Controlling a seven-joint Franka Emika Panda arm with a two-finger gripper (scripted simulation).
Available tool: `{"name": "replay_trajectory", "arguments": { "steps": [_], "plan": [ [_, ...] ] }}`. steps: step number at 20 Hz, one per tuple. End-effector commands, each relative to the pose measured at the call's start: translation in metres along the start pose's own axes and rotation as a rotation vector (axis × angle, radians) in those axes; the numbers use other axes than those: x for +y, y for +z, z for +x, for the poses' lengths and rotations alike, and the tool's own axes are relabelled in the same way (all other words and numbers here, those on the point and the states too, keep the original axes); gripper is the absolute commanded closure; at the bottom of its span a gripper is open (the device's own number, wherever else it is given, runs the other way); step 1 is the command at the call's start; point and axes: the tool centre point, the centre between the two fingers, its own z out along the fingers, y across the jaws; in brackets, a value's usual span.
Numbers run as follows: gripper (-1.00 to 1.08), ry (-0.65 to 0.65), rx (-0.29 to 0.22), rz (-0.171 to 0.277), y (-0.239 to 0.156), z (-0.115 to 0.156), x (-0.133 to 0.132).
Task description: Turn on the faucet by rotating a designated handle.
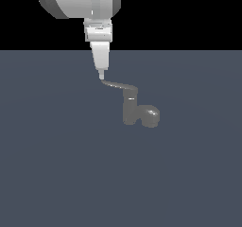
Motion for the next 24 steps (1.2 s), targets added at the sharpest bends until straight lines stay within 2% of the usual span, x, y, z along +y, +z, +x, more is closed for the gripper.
{"name": "replay_trajectory", "arguments": {
  "steps": [1, 11, 21, 24],
  "plan": [
    [1.08, 0.047, 0.002, -0.003, 0.010, 0.009, -0.008],
    [1.08, 0.137, 0.004, -0.002, 0.027, 0.027, -0.025],
    [1.08, 0.128, 0.002, -0.002, 0.025, 0.025, -0.023],
    [1.08, 0.128, 0.002, -0.002, 0.025, 0.023, -0.015]
  ]
}}
